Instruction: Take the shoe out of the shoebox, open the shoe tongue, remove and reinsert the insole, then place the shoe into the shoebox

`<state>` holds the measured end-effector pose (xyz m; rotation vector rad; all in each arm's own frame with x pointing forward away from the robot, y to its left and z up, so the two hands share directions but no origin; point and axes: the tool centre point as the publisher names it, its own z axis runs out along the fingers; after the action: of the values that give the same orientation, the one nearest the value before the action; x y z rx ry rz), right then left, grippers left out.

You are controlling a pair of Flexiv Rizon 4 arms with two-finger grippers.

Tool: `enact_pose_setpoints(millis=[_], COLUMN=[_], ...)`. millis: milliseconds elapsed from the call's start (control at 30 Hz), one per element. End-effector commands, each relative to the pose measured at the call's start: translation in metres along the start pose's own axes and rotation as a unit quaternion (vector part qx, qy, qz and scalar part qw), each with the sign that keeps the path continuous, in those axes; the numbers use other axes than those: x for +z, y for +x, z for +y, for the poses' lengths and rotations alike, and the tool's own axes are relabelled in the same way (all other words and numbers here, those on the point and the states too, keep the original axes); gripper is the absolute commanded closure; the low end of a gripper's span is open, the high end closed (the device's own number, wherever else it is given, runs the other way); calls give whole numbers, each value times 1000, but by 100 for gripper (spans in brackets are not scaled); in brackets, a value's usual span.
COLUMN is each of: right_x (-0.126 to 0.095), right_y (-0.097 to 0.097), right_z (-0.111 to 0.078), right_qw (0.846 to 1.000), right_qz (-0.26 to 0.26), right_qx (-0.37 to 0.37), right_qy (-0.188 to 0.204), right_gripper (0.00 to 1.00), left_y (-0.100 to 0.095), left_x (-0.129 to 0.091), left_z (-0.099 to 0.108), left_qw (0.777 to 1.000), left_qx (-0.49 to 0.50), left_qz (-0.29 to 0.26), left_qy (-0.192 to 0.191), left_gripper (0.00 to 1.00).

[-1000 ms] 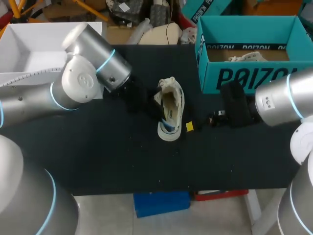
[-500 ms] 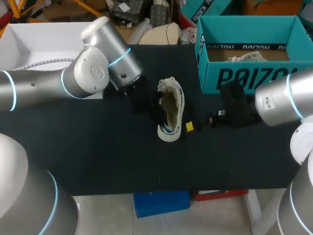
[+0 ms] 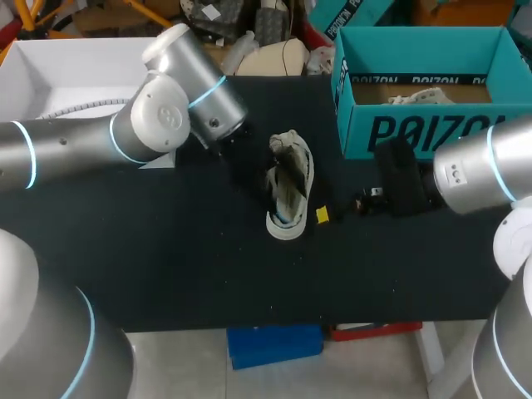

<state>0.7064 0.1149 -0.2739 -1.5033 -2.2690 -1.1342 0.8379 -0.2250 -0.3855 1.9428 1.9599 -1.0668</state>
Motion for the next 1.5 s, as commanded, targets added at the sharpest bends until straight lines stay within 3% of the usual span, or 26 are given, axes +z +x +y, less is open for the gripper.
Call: enact_pose_setpoints(millis=[33, 1067, 1267, 1433, 1467, 1500], right_x=[1, 1, 1, 1, 1, 1], right_y=[1, 1, 1, 1, 1, 1], right_z=[0, 0, 0, 0, 0, 0], right_qw=[1000, 1000, 1000, 1000, 1000, 1000], right_qz=[-2, -2, -2, -2, -2, -2], right_qx=[1, 1, 1, 1, 1, 1], right_qy=[0, 0, 0, 0, 0, 0], right_gripper=[0, 0, 0, 0, 0, 0], left_y=[10, 10, 3, -4, -5, -6], left_x=[-13, -13, -16, -27, -29, -31], left_z=[-19, -19, -23, -31, -32, -34], left_qw=[1000, 1000, 998, 993, 991, 990], left_qx=[1, 1, 10, 33, 39, 41], left_qz=[-6, -6, -8, 31, 46, 52], left_qy=[-22, -22, -65, -111, -120, -121], left_gripper=[0, 0, 0, 0, 5, 32])
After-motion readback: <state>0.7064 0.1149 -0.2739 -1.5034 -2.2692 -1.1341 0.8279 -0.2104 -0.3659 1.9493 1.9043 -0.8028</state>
